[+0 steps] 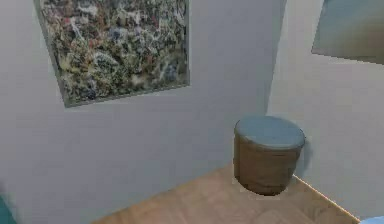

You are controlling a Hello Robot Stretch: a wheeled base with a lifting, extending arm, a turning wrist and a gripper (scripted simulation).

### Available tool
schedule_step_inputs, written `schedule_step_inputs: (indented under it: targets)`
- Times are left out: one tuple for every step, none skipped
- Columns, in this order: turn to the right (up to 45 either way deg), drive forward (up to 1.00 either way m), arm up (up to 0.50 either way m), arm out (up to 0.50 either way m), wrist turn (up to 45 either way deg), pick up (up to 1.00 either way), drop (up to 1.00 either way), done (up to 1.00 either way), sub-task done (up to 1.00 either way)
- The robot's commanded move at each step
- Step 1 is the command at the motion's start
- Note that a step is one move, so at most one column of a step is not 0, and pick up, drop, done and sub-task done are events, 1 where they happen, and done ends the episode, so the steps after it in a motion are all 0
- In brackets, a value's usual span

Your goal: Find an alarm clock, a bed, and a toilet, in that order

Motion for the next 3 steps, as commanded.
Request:
schedule_step_inputs:
  targets:
    - [-30.0,0.00,0.00,0.00,0.0,0.00,0.00,0.00,0.00]
    - [0.0,0.45,0.00,0.00,0.0,0.00,0.00,0.00,0.00]
    - [-45.0,0.00,0.00,0.00,0.0,0.00,0.00,0.00,0.00]
